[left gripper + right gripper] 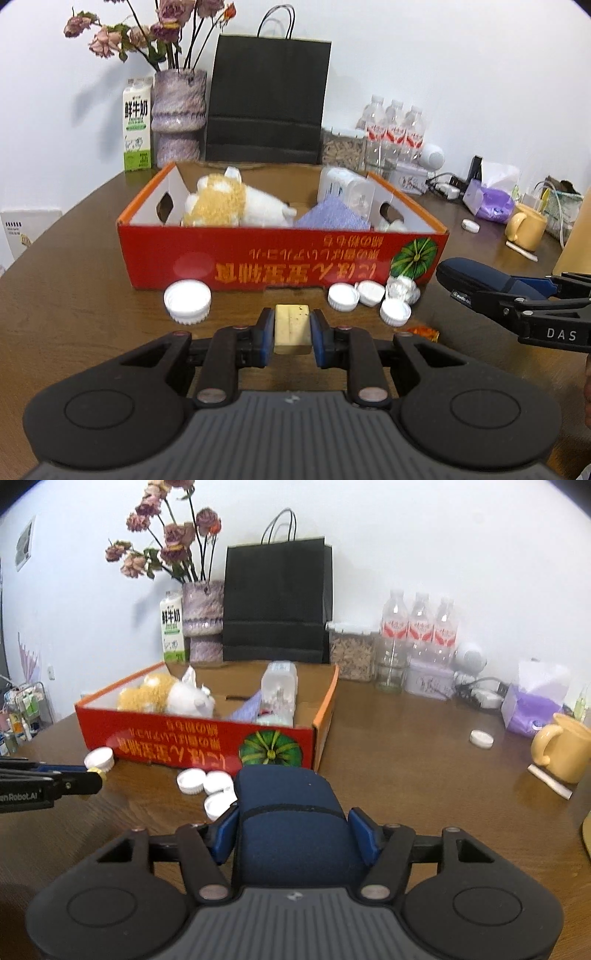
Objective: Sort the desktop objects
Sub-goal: 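Grasp the navy case with the right gripper while the left grasps the beige block, then carry the navy case into the box and open the right gripper while the left drops the block there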
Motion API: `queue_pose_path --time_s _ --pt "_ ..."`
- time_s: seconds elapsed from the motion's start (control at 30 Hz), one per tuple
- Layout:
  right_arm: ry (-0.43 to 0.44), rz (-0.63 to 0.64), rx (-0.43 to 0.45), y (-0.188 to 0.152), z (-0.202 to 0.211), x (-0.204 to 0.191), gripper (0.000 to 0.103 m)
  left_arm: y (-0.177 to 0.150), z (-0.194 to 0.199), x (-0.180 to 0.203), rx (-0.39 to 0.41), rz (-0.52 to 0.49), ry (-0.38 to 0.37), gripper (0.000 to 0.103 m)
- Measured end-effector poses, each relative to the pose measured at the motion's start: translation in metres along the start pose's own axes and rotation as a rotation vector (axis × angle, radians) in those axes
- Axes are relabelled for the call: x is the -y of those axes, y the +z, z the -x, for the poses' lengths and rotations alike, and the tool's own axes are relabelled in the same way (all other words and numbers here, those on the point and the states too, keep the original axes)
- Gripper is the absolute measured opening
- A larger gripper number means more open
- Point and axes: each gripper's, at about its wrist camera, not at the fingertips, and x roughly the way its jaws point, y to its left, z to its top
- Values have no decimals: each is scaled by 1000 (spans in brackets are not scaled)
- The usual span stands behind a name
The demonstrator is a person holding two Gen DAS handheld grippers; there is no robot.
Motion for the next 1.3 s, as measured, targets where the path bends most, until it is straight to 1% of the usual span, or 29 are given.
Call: queue_pose_path --time_s 0.2,0.33,0.5,0.7,0.87,0.97,1.07,1.13,1.3 --pt "1 12 70 19 14 -7 62 23 5 -4 75 -16 -12 22" --pt "9 16 110 40 11 -16 62 44 -1 -5 123 -32 -23 22" --pt "31 14 153 77 -12 -32 62 74 -17 -12 168 -21 -33 22" --pt "58 5 151 113 -60 -56 62 106 -50 -36 197 3 -2 22" --pt "63 -12 123 127 -109 -75 62 129 -87 -67 190 38 47 22" --pt "64 -20 102 131 -134 -82 62 136 -109 -79 165 31 73 22" --pt "34 -12 81 133 -156 -86 62 134 -125 -91 143 40 86 22" --pt "8 8 70 133 -169 -89 62 133 -135 -97 102 40 89 22" --pt "-17 34 48 126 -185 -88 62 130 -146 -106 59 37 108 22"
